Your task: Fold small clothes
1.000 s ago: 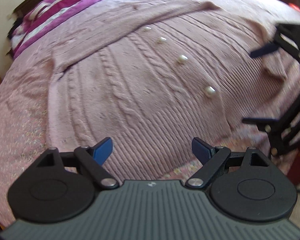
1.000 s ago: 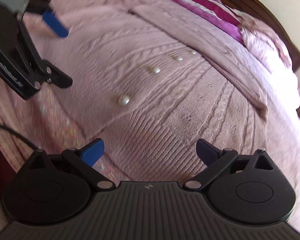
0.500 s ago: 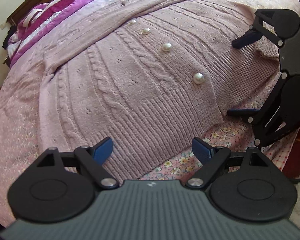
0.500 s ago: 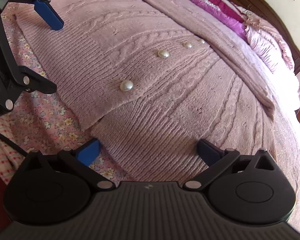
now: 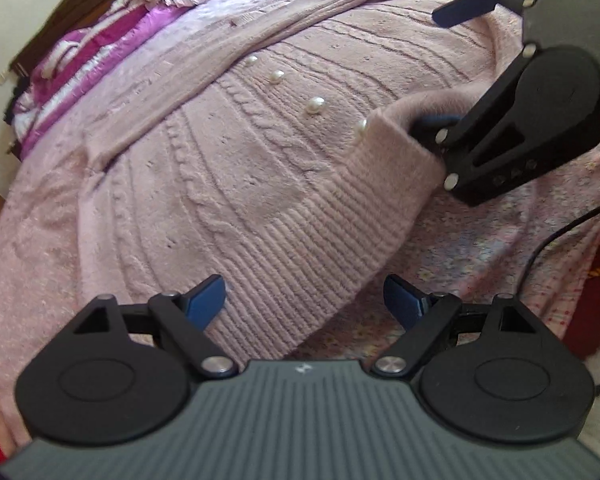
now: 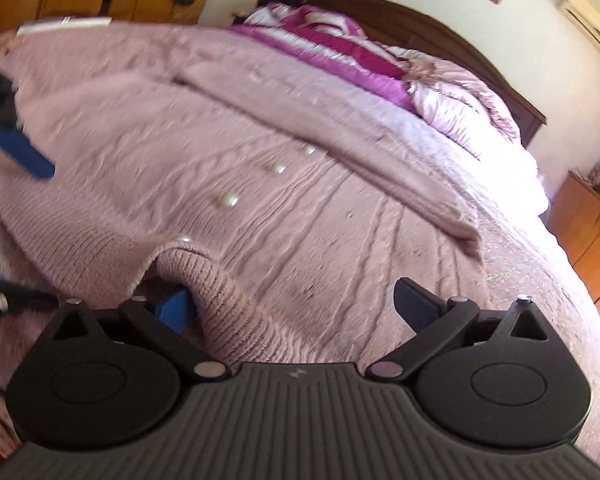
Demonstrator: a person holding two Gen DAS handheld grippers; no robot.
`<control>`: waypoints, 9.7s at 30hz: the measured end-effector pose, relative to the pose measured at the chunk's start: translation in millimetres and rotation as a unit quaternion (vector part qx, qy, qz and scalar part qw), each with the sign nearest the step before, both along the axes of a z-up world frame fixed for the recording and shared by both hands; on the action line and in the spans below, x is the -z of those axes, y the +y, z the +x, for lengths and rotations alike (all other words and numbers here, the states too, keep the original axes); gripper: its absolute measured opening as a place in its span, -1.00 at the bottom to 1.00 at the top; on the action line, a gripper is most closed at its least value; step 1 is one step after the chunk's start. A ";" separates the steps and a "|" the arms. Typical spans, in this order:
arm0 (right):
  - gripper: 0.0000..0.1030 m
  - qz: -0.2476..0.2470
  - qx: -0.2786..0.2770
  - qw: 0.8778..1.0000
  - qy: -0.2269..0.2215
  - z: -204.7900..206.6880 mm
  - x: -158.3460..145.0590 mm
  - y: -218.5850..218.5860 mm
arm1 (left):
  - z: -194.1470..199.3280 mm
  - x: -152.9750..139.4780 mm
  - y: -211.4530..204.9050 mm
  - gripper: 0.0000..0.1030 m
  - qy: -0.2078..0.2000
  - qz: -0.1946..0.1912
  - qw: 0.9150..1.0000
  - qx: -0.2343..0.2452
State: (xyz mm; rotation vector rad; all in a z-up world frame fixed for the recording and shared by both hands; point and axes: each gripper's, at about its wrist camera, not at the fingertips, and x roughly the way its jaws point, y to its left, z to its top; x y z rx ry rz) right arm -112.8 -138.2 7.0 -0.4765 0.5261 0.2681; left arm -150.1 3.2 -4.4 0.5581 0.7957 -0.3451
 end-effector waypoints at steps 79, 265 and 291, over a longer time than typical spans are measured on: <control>-0.73 0.222 0.041 0.972 -0.069 79.7 -95.8 -11.8 | 112.9 -118.6 34.2 -0.77 -0.175 -0.211 0.953 -0.128; -0.23 0.100 0.221 0.970 0.008 340.5 3.1 -134.3 | 339.9 -20.0 143.5 -0.72 -0.113 -0.185 0.937 -0.273; 0.76 0.207 0.244 0.947 0.005 312.6 -23.8 -167.9 | 325.0 -72.4 152.0 0.19 -0.107 -0.226 0.931 -0.266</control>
